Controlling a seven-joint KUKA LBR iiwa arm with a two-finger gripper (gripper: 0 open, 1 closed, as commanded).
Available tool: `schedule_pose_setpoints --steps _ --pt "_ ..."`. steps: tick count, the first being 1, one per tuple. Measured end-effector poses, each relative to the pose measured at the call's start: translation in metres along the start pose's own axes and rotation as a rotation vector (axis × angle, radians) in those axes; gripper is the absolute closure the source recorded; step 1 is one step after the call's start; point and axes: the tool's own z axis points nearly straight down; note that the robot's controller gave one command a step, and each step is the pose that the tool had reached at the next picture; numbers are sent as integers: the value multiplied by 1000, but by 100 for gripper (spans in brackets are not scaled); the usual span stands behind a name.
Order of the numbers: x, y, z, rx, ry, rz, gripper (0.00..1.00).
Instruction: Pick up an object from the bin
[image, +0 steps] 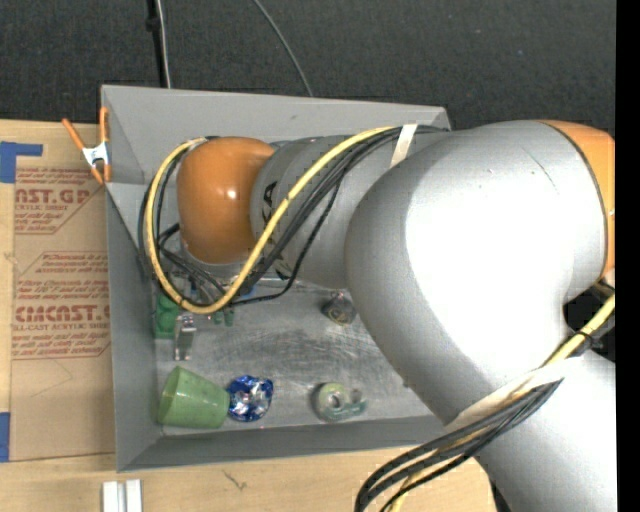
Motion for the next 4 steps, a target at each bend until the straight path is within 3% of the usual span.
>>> schedule_pose_setpoints --steps 1,2,4 --pt "-1 1 -1 -1 2 0 0" --pt "-2 1 -3 -3 -4 0 100" --pt "-6 4 -85 -2 1 -1 100"
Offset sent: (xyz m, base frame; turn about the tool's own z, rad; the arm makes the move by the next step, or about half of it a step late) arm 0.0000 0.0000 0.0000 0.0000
